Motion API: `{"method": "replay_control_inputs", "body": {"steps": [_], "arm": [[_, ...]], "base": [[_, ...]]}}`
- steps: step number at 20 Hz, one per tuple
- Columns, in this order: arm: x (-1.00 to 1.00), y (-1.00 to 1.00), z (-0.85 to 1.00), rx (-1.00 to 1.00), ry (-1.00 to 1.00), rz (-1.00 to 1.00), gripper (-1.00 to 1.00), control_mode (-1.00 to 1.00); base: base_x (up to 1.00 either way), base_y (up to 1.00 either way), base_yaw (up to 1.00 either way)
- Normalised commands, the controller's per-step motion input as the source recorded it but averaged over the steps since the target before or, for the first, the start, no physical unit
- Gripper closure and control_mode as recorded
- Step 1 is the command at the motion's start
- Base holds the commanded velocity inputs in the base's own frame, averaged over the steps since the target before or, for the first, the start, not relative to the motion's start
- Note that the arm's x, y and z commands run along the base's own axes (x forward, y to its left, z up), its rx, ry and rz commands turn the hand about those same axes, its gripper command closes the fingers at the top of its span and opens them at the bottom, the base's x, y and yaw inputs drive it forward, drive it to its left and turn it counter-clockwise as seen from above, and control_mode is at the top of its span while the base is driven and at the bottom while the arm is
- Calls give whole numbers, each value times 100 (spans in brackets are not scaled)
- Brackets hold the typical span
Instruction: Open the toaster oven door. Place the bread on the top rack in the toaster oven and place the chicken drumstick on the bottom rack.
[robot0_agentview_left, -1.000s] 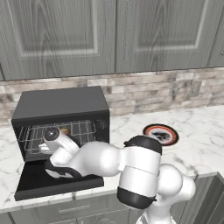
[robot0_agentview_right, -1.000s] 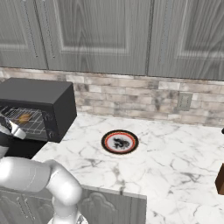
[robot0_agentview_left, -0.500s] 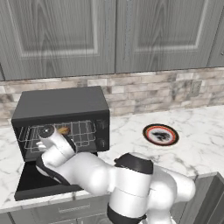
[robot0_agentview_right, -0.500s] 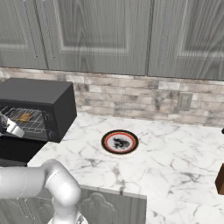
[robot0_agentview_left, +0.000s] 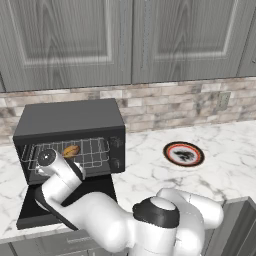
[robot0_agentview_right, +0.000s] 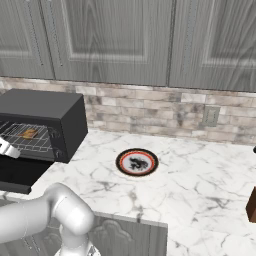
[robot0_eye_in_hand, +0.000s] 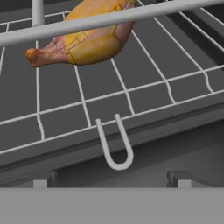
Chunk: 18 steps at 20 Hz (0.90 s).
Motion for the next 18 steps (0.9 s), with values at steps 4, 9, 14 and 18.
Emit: {"method": "replay_control_inputs", "body": {"steps": [4, 9, 14, 18], "arm": [[-3, -6, 38, -3, -7, 0, -100, -100], [0, -9, 41, -5, -1, 0, -100, -100], [-3, -1, 43, -10, -1, 7, -100, -100], [0, -5, 33, -9, 0, 19, -100, -100]], "base": [[0, 0, 0], [0, 0, 0], [0, 0, 0], [0, 0, 0]]}}
